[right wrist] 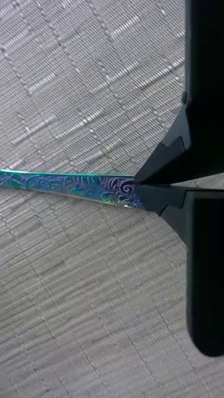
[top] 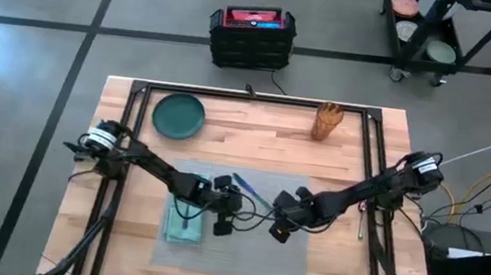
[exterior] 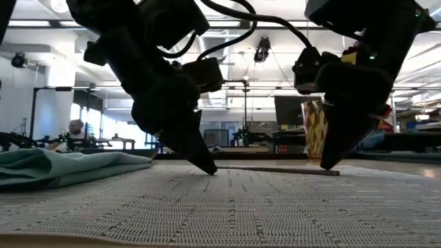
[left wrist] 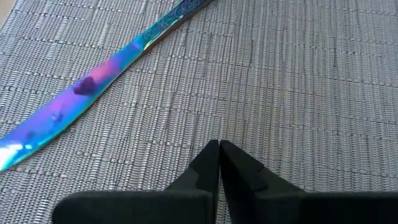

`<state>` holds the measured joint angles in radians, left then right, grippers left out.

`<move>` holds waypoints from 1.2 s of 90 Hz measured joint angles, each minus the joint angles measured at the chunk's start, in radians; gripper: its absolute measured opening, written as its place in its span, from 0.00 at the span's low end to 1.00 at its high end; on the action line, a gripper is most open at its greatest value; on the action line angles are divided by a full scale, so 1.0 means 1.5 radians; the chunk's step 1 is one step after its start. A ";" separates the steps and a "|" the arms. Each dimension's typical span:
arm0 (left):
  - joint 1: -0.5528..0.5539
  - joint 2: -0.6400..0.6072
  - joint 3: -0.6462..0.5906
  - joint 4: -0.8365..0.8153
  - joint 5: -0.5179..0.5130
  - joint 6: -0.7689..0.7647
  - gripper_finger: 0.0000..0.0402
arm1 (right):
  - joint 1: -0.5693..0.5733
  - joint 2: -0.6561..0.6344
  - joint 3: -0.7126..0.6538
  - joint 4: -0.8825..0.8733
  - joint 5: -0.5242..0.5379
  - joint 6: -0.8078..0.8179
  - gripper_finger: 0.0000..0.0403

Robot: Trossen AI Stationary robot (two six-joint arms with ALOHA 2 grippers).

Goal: Set table place
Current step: Put the blue table knife on the right of the gray tablemat

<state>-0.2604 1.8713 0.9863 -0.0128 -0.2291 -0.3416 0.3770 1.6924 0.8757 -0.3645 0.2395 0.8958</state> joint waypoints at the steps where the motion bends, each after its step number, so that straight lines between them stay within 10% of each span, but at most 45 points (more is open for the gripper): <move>1: 0.000 0.000 0.000 0.000 0.000 0.000 0.00 | 0.002 0.000 0.000 0.000 0.000 0.003 0.00; 60: 0.000 0.000 -0.001 -0.001 0.000 -0.005 0.00 | 0.139 0.000 -0.001 0.052 -0.013 0.247 0.00; 108: 0.000 0.001 -0.001 0.003 0.000 -0.005 0.00 | 0.130 0.002 0.004 0.084 0.044 0.196 0.00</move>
<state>-0.2600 1.8725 0.9848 -0.0090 -0.2287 -0.3496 0.5719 1.6961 0.8818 -0.2378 0.3054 1.1892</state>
